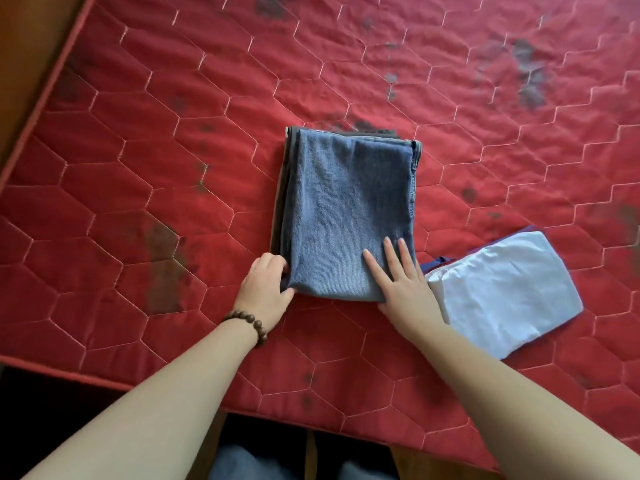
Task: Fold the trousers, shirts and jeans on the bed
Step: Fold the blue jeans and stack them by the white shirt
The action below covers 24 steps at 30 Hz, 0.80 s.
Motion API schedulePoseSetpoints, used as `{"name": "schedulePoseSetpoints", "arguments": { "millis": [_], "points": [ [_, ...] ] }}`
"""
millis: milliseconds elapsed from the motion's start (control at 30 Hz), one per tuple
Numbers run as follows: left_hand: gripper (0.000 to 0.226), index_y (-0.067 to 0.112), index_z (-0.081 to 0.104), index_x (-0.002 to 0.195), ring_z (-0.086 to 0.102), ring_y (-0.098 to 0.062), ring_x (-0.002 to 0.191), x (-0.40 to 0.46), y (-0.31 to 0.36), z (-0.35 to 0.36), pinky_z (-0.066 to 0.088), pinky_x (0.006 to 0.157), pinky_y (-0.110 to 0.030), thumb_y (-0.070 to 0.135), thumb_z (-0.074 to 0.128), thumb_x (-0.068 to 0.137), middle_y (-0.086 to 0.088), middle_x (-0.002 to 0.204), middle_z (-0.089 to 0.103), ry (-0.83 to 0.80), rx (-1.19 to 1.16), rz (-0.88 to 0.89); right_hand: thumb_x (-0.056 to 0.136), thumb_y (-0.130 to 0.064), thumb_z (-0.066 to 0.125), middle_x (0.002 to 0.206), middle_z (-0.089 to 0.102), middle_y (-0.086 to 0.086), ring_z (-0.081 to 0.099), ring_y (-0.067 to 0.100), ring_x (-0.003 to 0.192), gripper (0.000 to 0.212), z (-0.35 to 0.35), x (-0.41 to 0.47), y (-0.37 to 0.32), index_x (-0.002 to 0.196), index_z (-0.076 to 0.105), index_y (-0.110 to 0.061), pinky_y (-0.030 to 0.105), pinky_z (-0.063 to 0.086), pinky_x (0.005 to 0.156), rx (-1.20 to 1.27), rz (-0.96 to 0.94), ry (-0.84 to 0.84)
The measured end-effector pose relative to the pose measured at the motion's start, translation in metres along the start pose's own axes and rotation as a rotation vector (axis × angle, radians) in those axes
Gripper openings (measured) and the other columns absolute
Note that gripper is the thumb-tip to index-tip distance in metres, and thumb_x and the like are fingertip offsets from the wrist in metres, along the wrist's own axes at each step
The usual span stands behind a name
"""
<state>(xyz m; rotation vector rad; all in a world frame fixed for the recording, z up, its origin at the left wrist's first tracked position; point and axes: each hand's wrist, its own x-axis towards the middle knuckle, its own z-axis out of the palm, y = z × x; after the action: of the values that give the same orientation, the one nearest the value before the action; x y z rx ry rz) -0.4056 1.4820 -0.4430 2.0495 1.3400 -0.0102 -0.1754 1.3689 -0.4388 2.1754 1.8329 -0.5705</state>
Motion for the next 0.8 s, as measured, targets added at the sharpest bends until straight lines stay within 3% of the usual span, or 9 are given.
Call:
{"name": "schedulePoseSetpoints", "arguments": {
  "millis": [100, 167, 300, 367, 467, 533, 633, 700, 800],
  "points": [
    [0.02, 0.013, 0.053, 0.085, 0.046, -0.015, 0.078, 0.002, -0.004, -0.013, 0.035, 0.07, -0.025, 0.0, 0.064, 0.074, 0.005, 0.087, 0.047, -0.044, -0.085, 0.062, 0.086, 0.0, 0.037, 0.158, 0.015, 0.018, 0.009, 0.036, 0.146, 0.069, -0.004, -0.003, 0.004, 0.151, 0.022, -0.014, 0.047, 0.027, 0.114, 0.011, -0.02, 0.073],
    [0.024, 0.013, 0.051, 0.08, 0.045, -0.015, 0.069, 0.003, -0.006, -0.019, 0.029, 0.065, -0.02, -0.005, 0.063, 0.07, 0.004, 0.081, 0.048, -0.053, -0.154, 0.062, 0.083, -0.002, 0.023, 0.152, 0.028, 0.021, 0.024, 0.037, 0.142, 0.064, -0.006, -0.007, 0.007, 0.146, 0.033, -0.005, 0.049, 0.033, 0.111, -0.009, -0.036, 0.132],
    [0.02, 0.007, 0.062, 0.083, 0.054, -0.025, 0.082, 0.004, 0.0, -0.022, 0.032, 0.069, -0.02, -0.007, 0.062, 0.069, -0.002, 0.087, 0.054, -0.049, -0.218, -0.169, 0.084, -0.022, 0.036, 0.161, 0.006, 0.011, 0.002, 0.025, 0.148, 0.074, -0.006, -0.01, 0.008, 0.153, 0.01, -0.016, 0.052, -0.001, 0.118, -0.066, -0.024, -0.008],
    [0.021, 0.013, 0.06, 0.08, 0.055, -0.028, 0.089, 0.005, 0.013, -0.029, 0.039, 0.079, -0.028, -0.004, 0.058, 0.069, -0.002, 0.092, 0.052, 0.13, -0.209, -0.297, 0.081, -0.042, 0.037, 0.16, 0.012, 0.009, 0.004, 0.022, 0.149, 0.078, -0.013, -0.007, 0.007, 0.153, 0.019, -0.018, 0.053, -0.007, 0.117, 0.004, -0.009, -0.001],
    [0.026, 0.013, 0.058, 0.088, 0.05, -0.031, 0.1, 0.017, 0.043, -0.031, 0.04, 0.088, -0.039, 0.008, 0.051, 0.063, -0.009, 0.104, 0.054, 0.415, -0.025, -0.057, 0.084, -0.046, 0.036, 0.152, 0.034, 0.012, 0.021, 0.026, 0.145, 0.066, -0.028, 0.012, 0.006, 0.142, 0.046, -0.017, 0.055, 0.003, 0.118, 0.149, -0.07, 0.219],
    [0.04, 0.011, 0.061, 0.107, 0.048, -0.033, 0.119, 0.036, 0.064, -0.02, 0.036, 0.099, -0.043, 0.017, 0.051, 0.069, -0.013, 0.127, 0.054, 0.364, 0.143, 0.188, 0.089, -0.043, 0.039, 0.156, 0.028, 0.01, 0.017, 0.027, 0.147, 0.059, -0.034, 0.038, 0.003, 0.143, 0.045, -0.019, 0.054, 0.007, 0.118, 0.121, -0.102, 0.32],
    [0.067, 0.02, 0.03, 0.148, 0.011, -0.033, 0.146, 0.073, 0.072, 0.002, 0.014, 0.116, -0.053, 0.042, 0.048, 0.088, -0.013, 0.159, 0.014, 0.122, 0.5, 0.289, 0.095, -0.044, 0.039, 0.16, 0.014, 0.01, 0.007, 0.028, 0.148, 0.054, -0.035, 0.085, 0.004, 0.148, 0.035, -0.029, 0.054, 0.005, 0.118, -0.004, -0.086, 0.346],
    [0.075, 0.033, -0.002, 0.151, -0.012, -0.036, 0.145, 0.092, 0.053, 0.009, 0.001, 0.116, -0.058, 0.063, 0.029, 0.09, -0.005, 0.16, -0.014, 0.026, 0.608, 0.186, 0.097, -0.05, 0.036, 0.16, 0.008, 0.011, 0.003, 0.028, 0.148, 0.055, -0.032, 0.106, 0.013, 0.149, 0.027, -0.035, 0.053, 0.003, 0.118, -0.065, -0.047, 0.348],
    [0.074, 0.04, -0.008, 0.149, -0.003, -0.044, 0.143, 0.104, 0.033, 0.016, 0.0, 0.113, -0.063, 0.07, 0.016, 0.086, 0.007, 0.16, -0.015, 0.034, 0.572, 0.065, 0.096, -0.056, 0.029, 0.161, 0.003, 0.013, -0.001, 0.024, 0.149, 0.059, -0.018, 0.123, 0.025, 0.151, 0.018, -0.038, 0.054, 0.005, 0.118, -0.085, 0.011, 0.342]
  ]
}}
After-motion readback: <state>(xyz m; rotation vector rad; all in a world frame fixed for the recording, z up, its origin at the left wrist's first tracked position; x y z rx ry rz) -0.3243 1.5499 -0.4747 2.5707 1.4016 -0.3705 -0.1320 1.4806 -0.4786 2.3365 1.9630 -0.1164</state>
